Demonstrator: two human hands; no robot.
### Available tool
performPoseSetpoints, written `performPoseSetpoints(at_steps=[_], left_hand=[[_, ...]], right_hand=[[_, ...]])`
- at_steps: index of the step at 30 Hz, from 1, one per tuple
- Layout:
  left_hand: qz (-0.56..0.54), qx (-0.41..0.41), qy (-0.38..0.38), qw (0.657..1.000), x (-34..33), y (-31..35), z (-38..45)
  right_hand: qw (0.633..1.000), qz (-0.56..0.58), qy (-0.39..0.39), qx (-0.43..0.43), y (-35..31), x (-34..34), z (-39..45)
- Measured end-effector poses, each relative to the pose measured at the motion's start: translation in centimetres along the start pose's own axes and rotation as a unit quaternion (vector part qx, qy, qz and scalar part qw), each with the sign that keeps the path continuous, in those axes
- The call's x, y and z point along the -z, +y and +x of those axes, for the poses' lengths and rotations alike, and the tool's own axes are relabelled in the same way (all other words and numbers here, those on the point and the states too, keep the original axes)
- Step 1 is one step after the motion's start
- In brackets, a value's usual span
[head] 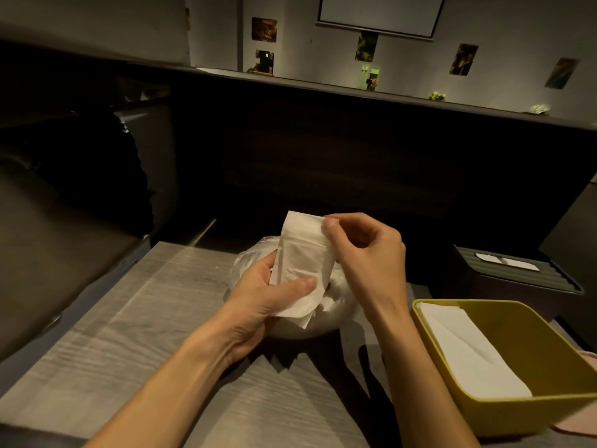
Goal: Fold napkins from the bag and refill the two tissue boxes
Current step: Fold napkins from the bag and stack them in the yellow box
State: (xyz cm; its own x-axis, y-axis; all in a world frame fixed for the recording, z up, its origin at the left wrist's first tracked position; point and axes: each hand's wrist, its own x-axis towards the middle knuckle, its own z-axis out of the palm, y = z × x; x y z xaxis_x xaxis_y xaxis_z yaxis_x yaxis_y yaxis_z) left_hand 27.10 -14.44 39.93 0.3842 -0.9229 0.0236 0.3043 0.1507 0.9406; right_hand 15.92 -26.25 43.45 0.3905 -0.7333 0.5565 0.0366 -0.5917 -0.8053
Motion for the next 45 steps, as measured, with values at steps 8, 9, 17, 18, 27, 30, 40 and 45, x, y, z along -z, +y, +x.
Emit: performPoseSetpoints(at_steps=[8,9,17,18,27,30,40,45], left_hand=[[0.003,-0.009,0.010,1.000,-0.1,-0.1,-0.1],[0.003,-0.005,0.008,1.000,-0.1,-0.1,-0.1],[-0.013,0.000,0.030,0.999,-0.2,-0.1,0.0],[-0.015,-0.003,0.033,0.999,-0.3,-0.1,0.0],[-0.088,0.011,0.084,0.993,-0.5,0.2,-0.2],[-0.077,0.004,0.092,0.993,-0.5,0.2,-0.3],[-0.148,-0.027,0.141,0.978,0.4,0.2,0.5],[-0.165,0.019,0.064,0.984,-0.1,0.6,-0.1]], right_hand=[[0.999,0.037,-0.003,0.034,-1.8,0.0,0.6],[0.998,0.040,0.008,0.042,-2.1,0.0,0.9],[0.955,0.042,0.203,0.213,-5.7,0.9,1.6],[0.954,0.050,0.212,0.207,-5.6,0.9,1.3],[0.997,0.008,0.077,-0.007,-0.4,-2.7,-2.3],[0.995,0.073,0.063,-0.030,-1.7,-2.3,-1.6],[0.923,0.324,-0.137,-0.157,-10.9,1.1,3.8],[0.967,0.116,-0.111,-0.197,-6.0,-0.9,4.6]])
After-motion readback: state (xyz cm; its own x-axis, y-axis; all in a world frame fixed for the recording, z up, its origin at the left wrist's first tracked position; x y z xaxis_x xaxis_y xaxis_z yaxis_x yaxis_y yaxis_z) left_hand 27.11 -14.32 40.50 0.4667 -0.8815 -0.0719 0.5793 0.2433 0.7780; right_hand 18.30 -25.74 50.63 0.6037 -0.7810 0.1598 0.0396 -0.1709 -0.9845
